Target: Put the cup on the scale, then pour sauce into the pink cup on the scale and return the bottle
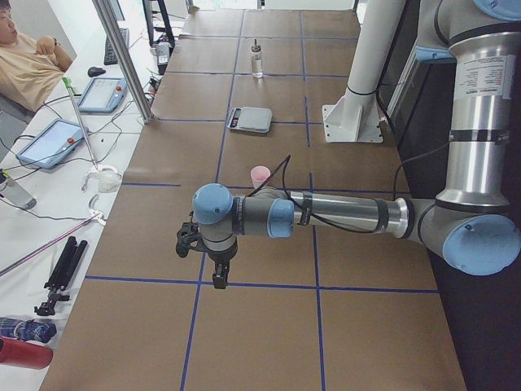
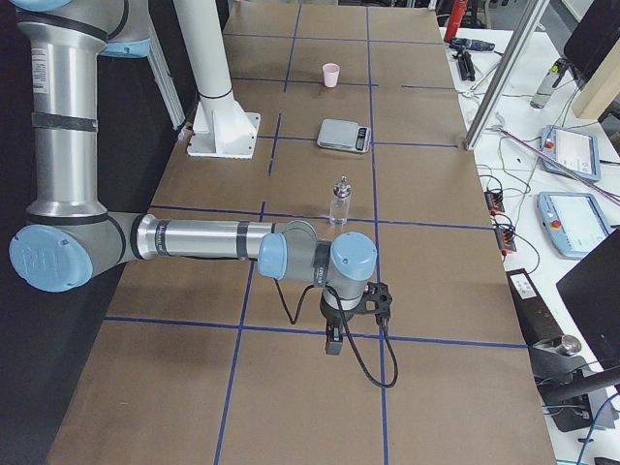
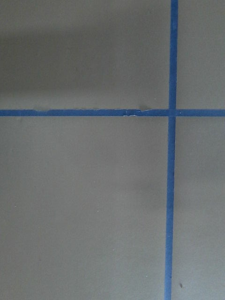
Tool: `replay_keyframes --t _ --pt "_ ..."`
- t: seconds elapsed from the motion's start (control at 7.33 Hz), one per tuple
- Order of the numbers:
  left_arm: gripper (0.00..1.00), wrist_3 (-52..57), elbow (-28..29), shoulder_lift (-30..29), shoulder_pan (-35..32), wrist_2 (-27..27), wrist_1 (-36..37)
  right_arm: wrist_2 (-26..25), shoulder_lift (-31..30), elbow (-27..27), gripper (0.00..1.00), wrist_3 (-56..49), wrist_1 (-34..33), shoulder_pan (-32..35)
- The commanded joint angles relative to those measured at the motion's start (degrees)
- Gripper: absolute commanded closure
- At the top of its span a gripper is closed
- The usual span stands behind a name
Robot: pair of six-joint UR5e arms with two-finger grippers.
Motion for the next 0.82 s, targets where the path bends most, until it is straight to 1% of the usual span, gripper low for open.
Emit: replay_keyframes --t 0.0,0.27,0.41,0.55,0.68 --pt "0.0 0.0 -0.7 -0.1 0.2 -0.3 -0.6 0.1 0.0 -0.1 0.0 0.1 0.0 0.0" --pt "0.0 0.0 -0.8 -0.2 0.2 -0.4 -2.5 0.2 0.1 0.3 0.0 0.1 0.0 -0.1" --pt "0.0 -0.1 -0.5 -0.2 0.2 -0.3 -5.9 0.2 0.2 0.7 0.0 0.1 0.1 -0.3" --pt "0.0 -0.2 -0.7 -0.2 0.4 -0.3 -7.5 0.3 1.2 1.2 0.0 0.3 0.1 -0.4" --pt "0.0 -0.6 -1.3 -0.5 1.8 -0.3 -7.6 0.4 3.0 1.4 0.0 0.4 0.1 -0.6"
